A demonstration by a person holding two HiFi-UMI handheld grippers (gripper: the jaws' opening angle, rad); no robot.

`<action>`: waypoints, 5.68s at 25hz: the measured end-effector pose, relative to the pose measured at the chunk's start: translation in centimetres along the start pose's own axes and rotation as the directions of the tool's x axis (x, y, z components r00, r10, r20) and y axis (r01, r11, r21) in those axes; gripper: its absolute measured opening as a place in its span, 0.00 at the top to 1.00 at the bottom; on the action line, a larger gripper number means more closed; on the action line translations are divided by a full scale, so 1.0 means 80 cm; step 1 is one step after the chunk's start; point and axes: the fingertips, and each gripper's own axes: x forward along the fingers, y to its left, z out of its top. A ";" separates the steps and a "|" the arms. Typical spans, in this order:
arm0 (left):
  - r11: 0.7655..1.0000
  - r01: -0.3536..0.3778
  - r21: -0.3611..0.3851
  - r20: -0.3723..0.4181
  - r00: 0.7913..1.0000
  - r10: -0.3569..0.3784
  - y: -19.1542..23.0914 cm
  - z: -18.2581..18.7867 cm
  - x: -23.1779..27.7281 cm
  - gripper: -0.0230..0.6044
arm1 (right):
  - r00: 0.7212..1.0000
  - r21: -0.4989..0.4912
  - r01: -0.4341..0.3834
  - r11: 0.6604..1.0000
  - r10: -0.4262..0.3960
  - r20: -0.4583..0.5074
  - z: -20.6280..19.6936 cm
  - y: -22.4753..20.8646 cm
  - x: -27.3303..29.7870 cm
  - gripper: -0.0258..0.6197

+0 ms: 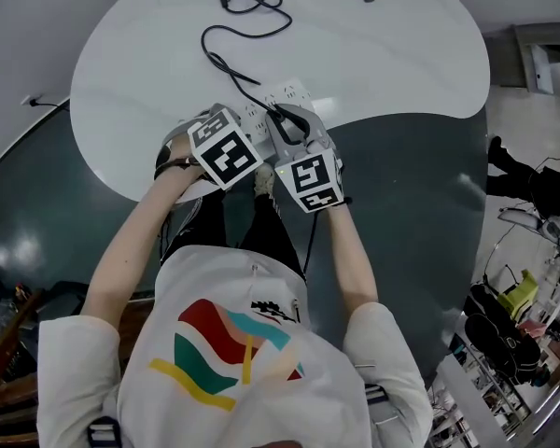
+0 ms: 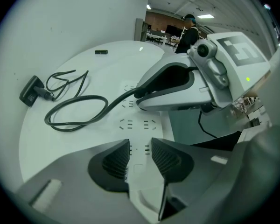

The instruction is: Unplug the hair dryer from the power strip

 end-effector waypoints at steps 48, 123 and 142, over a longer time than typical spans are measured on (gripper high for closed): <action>1.000 0.015 0.017 -0.005 1.000 -0.015 -0.001 0.007 0.000 0.77 | 0.970 -0.090 0.000 0.996 0.022 0.242 0.200 -0.019 -0.058 0.87; 0.998 -0.062 -0.029 0.142 0.988 0.066 0.005 0.032 -0.021 0.68 | 0.907 0.258 0.374 0.891 -0.410 0.098 0.126 -0.192 -0.135 0.85; 0.892 -0.233 -0.388 0.885 0.178 0.431 -0.011 0.118 -0.376 0.82 | 0.684 0.333 0.428 0.841 -0.541 0.489 0.263 -0.051 -0.262 0.89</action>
